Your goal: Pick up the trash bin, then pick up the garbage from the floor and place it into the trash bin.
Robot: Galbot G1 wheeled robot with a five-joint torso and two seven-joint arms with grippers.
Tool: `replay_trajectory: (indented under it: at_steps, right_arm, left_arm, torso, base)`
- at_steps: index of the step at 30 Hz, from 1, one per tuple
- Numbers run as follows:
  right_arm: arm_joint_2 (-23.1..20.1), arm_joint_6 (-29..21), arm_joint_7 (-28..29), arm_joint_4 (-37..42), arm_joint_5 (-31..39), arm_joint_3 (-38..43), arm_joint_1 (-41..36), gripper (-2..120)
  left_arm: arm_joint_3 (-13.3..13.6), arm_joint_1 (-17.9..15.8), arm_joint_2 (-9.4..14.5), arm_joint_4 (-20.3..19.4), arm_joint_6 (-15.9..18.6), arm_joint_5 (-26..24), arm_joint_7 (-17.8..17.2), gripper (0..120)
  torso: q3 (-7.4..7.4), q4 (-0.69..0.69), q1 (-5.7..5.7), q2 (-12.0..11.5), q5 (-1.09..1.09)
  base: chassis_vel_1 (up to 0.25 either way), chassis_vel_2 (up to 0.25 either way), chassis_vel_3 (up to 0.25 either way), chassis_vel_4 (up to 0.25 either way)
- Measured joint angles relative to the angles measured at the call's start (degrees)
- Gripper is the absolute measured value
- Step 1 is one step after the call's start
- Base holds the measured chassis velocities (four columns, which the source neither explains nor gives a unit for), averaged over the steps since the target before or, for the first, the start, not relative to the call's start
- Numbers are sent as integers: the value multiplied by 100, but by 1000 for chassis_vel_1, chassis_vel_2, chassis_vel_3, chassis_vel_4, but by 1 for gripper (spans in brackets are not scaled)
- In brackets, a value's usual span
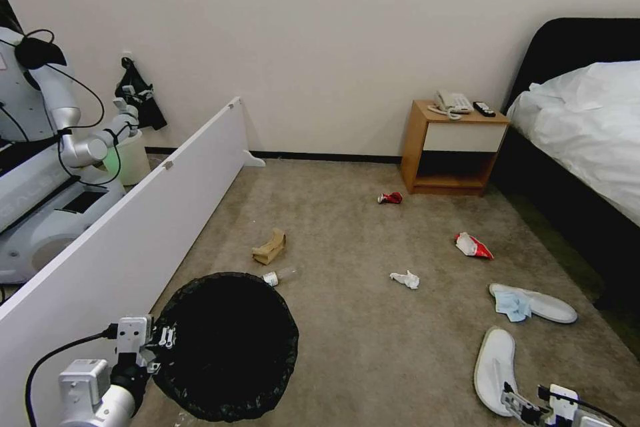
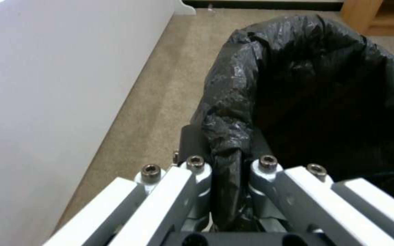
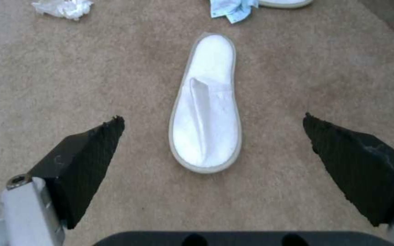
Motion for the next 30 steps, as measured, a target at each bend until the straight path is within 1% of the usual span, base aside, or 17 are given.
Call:
replay_trajectory:
  at_steps: [7, 20, 22, 23, 26, 29, 30]
  right_arm:
    - [-53, 2, -1, -250, 8, -96, 205, 100]
    - [-143, -29, -18, -346, 78, -131, 319, 100]
    - [-184, -94, -6, -341, 81, -131, 393, 100]
    - [-210, -126, 5, -337, 98, -114, 458, 100]
    - [-249, -171, 17, -338, 142, -81, 519, 100]
    - [-298, -183, 17, -398, 169, -70, 530, 100]
    - [-324, -183, 16, -436, 172, -66, 531, 100]
  left_arm:
    - [-22, 26, -10, -17, 7, 10, -5, 5]
    - [3, -18, -6, -79, 18, -28, -23, 5]
    - [46, -11, 53, -159, 69, -98, -33, 5]
    - [112, -25, 94, -190, 111, -109, -59, 5]
    - [204, -38, 100, -195, 147, -93, -82, 5]
    - [192, 20, 67, -168, 140, -80, -81, 5]
    - [142, 81, 68, -151, 122, -88, -73, 5]
  torso:
    - [0, 0, 0, 0, 0]
    - [0, -1, 0, 0, -1]
    - [0, 0, 0, 0, 2]
    - [0, 1, 0, 0, 0]
    - [0, 0, 0, 0, 0]
    - [0, 0, 0, 0, 0]
    - [0, 0, 0, 0, 0]
  base:
    - [0, 0, 0, 0]
    - [0, 0, 0, 0]
    - [0, 0, 0, 0]
    - [0, 0, 0, 0]
    - [0, 0, 0, 0]
    - [0, 0, 0, 0]
    - [0, 0, 0, 0]
